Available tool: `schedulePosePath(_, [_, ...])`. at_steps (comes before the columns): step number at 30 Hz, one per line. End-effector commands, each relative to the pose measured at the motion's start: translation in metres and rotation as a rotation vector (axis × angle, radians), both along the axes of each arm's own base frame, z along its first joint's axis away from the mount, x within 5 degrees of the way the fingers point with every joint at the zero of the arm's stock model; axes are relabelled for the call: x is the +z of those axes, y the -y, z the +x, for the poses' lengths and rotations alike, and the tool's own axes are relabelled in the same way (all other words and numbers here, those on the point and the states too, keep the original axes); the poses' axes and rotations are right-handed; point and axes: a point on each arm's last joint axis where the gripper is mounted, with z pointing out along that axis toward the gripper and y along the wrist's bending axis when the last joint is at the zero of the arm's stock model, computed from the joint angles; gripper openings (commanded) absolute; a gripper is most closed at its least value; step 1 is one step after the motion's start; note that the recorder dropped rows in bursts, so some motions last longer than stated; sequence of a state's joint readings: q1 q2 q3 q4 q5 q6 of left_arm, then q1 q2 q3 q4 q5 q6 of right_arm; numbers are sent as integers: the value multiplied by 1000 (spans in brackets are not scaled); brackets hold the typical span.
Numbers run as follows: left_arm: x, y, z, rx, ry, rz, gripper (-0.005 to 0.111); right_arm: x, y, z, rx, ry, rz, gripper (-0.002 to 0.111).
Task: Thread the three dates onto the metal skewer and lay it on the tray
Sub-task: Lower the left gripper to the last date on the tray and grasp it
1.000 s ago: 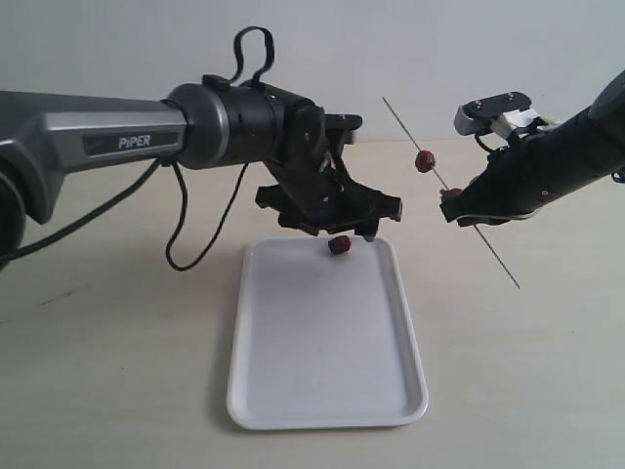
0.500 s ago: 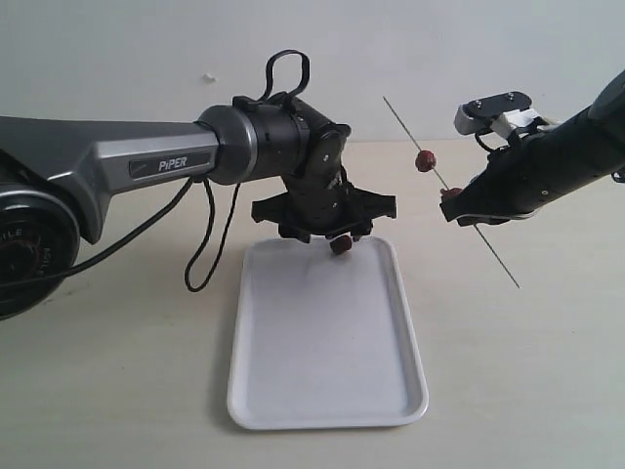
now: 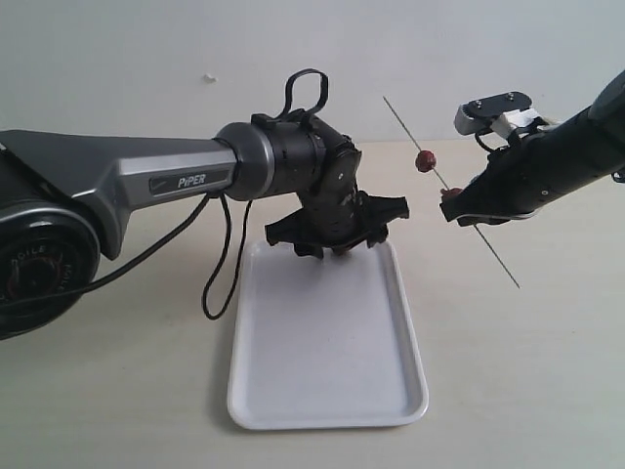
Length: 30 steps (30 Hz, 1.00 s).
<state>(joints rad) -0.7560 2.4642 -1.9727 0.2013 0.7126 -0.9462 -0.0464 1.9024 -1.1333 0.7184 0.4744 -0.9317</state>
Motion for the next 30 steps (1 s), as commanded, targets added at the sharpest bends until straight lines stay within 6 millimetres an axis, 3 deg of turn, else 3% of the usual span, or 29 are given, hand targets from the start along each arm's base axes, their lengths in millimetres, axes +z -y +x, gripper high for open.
schedulePosePath(1, [-10,3,2,24,6,-34,64,5,0,0,-6,11,5,0])
schedulePosePath(20, [-13,-3,-1,57,-44,26,59,5,0,-1,-5,6,11,0])
schedulePosePath(26, [-14,-7,-1,54,-51,66,42,5,0,-1,-5,6,11,0])
schedulePosePath(30, [-14,-7,-1,53,-49,67,42,5,0,-1,-5,6,11,0])
